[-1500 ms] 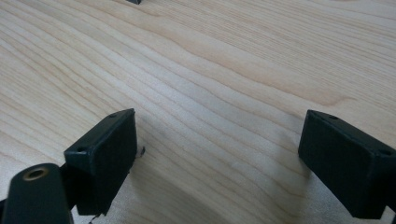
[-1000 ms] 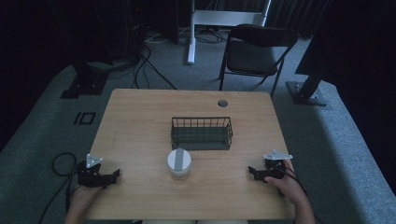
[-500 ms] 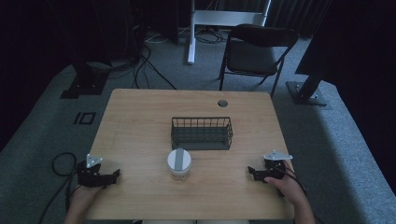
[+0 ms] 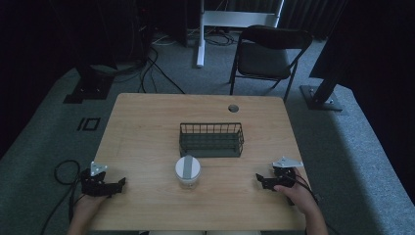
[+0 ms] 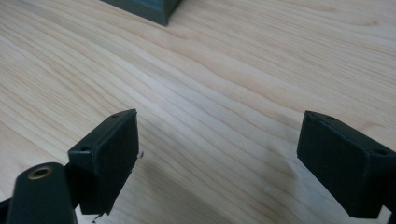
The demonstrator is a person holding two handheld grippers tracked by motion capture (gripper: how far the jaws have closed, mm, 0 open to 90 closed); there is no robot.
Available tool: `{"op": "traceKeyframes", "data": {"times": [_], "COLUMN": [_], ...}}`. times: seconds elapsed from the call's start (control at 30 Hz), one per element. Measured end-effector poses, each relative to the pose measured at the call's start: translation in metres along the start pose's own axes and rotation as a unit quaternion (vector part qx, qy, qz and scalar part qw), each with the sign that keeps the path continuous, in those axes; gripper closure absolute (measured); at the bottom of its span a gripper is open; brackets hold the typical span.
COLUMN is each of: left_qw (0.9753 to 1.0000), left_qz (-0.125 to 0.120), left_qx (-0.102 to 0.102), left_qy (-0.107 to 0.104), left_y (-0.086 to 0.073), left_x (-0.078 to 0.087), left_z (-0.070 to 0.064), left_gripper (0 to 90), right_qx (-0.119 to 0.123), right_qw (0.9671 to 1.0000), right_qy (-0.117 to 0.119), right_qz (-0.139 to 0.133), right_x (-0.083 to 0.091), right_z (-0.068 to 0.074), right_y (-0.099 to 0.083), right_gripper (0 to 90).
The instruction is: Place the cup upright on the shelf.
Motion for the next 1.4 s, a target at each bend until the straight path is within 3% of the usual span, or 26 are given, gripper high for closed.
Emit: {"op": "traceKeyframes", "data": {"times": [0.87,1.4], "left_qw": [1.0000,1.0000], "left_qz": [0.000,0.000], "left_qx": [0.000,0.000], "left_qy": [0.000,0.000], "left_y": [0.000,0.000], "left_x": [0.000,0.000], "left_z": [0.000,0.000], "left_gripper": [0.1,0.1], "right_qx": [0.042,0.071], "right_qw": [0.9961,0.9895], "right_qy": [0.069,0.116], "right_qz": [-0.036,-0.050], "right_x": [0.001,-0.006], "right_z": [0.048,0.084], "right_y": [0.025,0.039], "right_gripper": [13.3,13.9]}}
Point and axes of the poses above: each handheld gripper's, and its own axes: x roughly backward along the jaws, y roughly out of its top, z roughly to its left, the point moved 1 cm from there along -x, roughly forward along the jaws, and after that the axes turned 12 degrees about -y, right-handed, at the moved point
